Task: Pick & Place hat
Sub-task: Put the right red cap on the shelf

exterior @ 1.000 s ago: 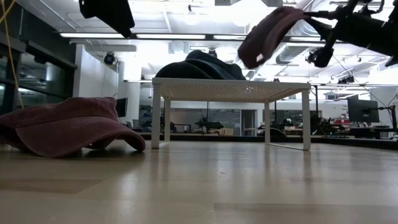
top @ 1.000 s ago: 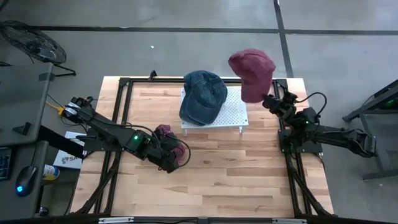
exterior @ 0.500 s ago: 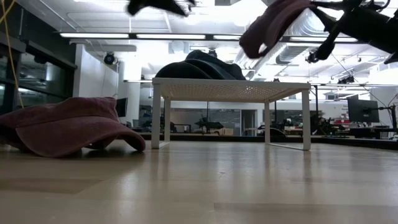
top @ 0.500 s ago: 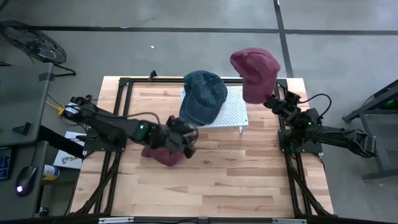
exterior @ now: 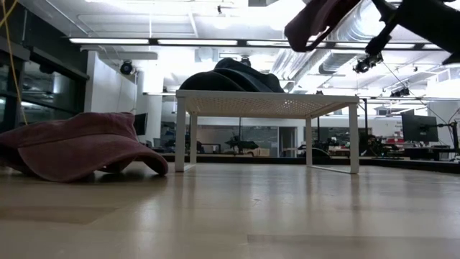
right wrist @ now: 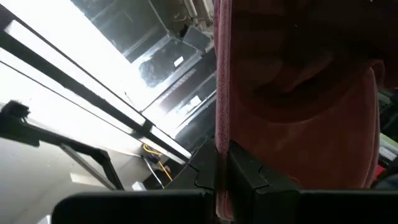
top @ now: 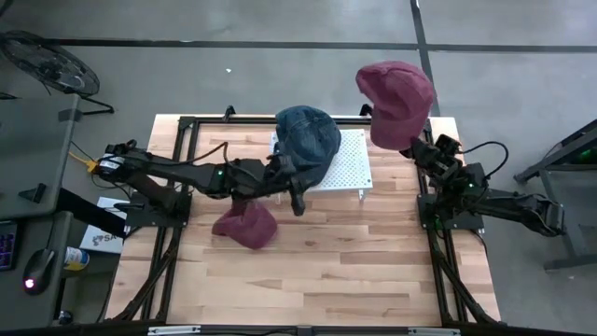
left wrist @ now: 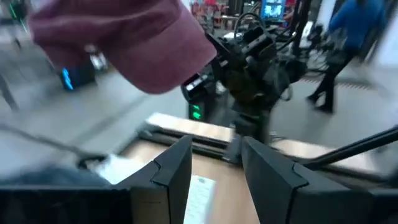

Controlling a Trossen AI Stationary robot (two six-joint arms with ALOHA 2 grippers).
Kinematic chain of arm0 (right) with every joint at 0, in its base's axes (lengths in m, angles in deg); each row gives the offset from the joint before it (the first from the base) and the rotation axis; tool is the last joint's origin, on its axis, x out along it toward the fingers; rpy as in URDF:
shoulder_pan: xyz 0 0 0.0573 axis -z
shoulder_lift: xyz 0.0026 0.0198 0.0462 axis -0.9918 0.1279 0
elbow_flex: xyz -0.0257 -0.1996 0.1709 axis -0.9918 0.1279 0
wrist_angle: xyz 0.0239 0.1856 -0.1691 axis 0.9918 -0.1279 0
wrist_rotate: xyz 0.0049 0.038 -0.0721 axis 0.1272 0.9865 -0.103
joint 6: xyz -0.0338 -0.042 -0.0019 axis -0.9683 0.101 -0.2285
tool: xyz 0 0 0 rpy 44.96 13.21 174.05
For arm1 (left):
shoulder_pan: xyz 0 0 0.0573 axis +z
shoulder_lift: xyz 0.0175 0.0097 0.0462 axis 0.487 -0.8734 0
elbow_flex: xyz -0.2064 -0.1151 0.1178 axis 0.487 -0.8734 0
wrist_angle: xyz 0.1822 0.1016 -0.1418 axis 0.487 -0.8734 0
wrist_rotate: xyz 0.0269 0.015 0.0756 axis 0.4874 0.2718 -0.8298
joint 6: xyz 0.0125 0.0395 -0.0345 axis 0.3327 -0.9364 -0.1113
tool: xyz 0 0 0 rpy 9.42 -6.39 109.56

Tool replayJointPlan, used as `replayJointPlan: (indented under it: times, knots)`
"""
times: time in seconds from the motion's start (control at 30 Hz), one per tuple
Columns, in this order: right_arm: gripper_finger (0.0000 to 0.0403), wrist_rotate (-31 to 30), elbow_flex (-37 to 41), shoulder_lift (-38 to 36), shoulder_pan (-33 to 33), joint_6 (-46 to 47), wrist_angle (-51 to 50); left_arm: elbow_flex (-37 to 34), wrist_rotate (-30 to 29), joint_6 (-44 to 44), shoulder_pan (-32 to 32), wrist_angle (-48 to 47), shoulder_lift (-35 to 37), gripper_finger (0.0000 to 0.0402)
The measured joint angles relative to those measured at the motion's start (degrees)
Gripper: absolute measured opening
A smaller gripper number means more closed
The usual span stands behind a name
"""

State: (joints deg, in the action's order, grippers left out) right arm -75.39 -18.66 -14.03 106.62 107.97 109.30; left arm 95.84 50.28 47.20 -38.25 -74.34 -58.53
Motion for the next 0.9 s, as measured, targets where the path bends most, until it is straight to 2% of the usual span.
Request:
replayJointPlan:
  times: [0.1, 0.23, 0.37, 0.43, 0.57, 0.77, 0.9]
  knots:
    - [0.0006, -0.5, -2.5, 0.0, 0.0, 0.1, -2.5, 0.4, -0.6, -10.2, 0.2, 3.1, -1.5, 0.014]
    - [0.0006, -0.9, -5.8, 0.0, 0.0, 1.3, -8.1, 5.4, -2.7, -24.7, 0.1, 3.9, -5.4, 0.014]
    - [0.0006, -1.8, -7.7, 0.3, 0.0, 2.8, -10.8, 12.2, -7.3, -38.7, 0.1, 3.2, -10.7, 0.014]
    - [0.0006, -3.1, -8.0, 0.5, 0.0, 4.0, -11.2, 16.0, -11.8, -44.0, 0.1, 3.0, -12.9, 0.014]
    - [0.0006, -4.6, -8.1, 0.7, 0.0, 4.2, -11.4, 23.2, -17.3, -51.5, 0.1, 3.0, -17.6, 0.014]
    - [0.0006, -6.4, -8.1, 0.7, 0.0, 5.2, -11.0, 30.3, -17.7, -57.6, 0.2, 3.3, -23.3, 0.014]
    - [0.0006, -8.5, -8.1, 0.7, 0.0, 6.4, -10.5, 33.3, -20.2, -59.7, 0.5, 3.2, -26.8, 0.014]
